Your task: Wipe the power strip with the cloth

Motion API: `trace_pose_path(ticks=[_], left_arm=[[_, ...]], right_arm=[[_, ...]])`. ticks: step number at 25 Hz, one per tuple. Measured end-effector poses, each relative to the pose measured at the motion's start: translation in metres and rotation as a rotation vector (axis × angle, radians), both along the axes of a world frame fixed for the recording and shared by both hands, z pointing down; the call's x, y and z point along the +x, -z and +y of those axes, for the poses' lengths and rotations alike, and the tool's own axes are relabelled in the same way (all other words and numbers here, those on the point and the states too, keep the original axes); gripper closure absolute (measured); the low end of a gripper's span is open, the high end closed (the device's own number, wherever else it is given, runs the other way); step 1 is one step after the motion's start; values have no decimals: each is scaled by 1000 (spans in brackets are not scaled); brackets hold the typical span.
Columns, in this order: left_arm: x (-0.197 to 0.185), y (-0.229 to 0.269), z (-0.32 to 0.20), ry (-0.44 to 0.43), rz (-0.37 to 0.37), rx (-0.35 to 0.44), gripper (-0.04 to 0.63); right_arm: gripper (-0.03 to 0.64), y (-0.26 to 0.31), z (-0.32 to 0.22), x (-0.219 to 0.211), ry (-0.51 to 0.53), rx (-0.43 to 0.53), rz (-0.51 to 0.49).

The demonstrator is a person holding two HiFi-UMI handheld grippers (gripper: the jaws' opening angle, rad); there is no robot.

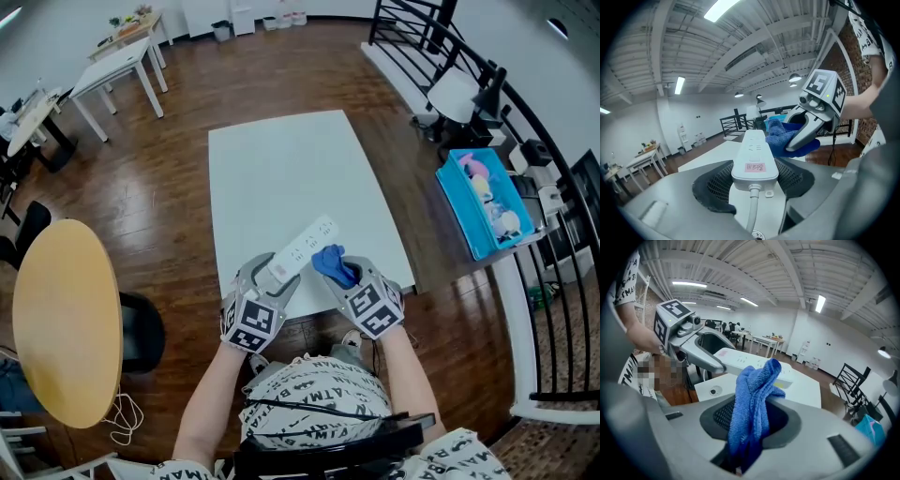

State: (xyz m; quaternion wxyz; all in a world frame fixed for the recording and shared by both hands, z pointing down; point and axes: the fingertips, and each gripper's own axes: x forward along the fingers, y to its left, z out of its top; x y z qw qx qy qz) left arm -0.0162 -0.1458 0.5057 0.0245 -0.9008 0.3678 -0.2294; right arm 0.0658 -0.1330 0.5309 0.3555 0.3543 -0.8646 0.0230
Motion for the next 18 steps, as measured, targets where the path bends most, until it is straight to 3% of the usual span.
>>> trace_pose_path(ticks=[11,18], left_arm=[[-8,4,-5,39,49,-11,318],[-10,-23,-1,17,28,-54,318]], right_arm=[[480,3,20,-43,91,-24,-22],[480,-14,22,-21,54,-70,-24]])
